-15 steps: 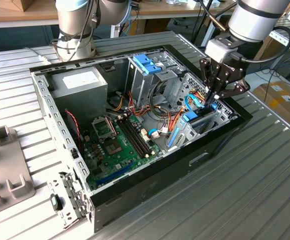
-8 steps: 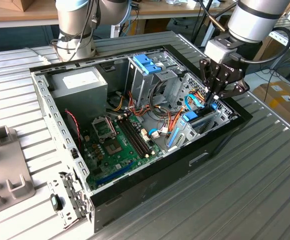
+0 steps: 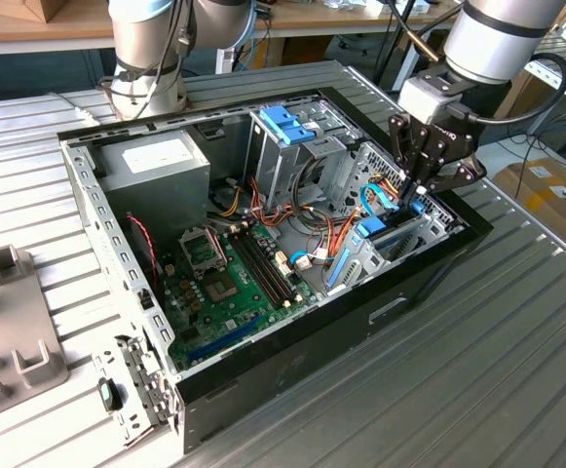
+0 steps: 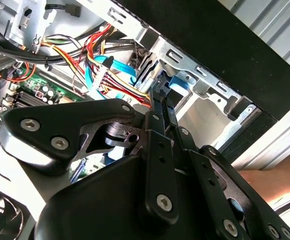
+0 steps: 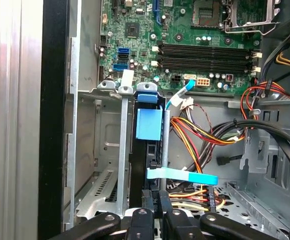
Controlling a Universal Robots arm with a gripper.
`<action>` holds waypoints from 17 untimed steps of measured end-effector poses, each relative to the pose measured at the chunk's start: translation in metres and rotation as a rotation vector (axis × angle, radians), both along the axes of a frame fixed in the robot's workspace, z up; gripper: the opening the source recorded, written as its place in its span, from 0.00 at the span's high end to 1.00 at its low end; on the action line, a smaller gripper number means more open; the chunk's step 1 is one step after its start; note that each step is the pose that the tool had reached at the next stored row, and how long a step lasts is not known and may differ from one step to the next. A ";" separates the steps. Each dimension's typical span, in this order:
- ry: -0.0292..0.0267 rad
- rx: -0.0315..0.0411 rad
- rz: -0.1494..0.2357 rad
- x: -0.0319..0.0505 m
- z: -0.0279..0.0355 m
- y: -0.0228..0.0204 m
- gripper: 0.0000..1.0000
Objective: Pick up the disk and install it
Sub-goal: 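Insert the second disk wire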
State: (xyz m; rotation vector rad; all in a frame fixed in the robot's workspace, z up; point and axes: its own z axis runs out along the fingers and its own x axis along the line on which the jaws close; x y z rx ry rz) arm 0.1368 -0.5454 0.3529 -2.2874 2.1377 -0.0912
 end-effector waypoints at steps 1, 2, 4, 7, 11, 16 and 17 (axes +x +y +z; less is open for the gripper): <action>0.0000 -0.0001 0.000 -0.0002 0.0000 0.0000 0.84; 0.0000 -0.0001 0.000 -0.0002 0.0000 0.0000 0.84; 0.0000 -0.0001 0.000 -0.0007 -0.0007 0.0001 0.84; 0.0000 -0.0001 0.000 -0.0008 -0.0012 0.0000 0.84; 0.0000 0.0001 0.000 -0.0008 -0.0020 0.0000 0.84; 0.0000 0.0000 0.000 -0.0013 -0.0022 0.0000 0.84; 0.0000 -0.0001 0.000 -0.0013 -0.0021 0.0000 0.84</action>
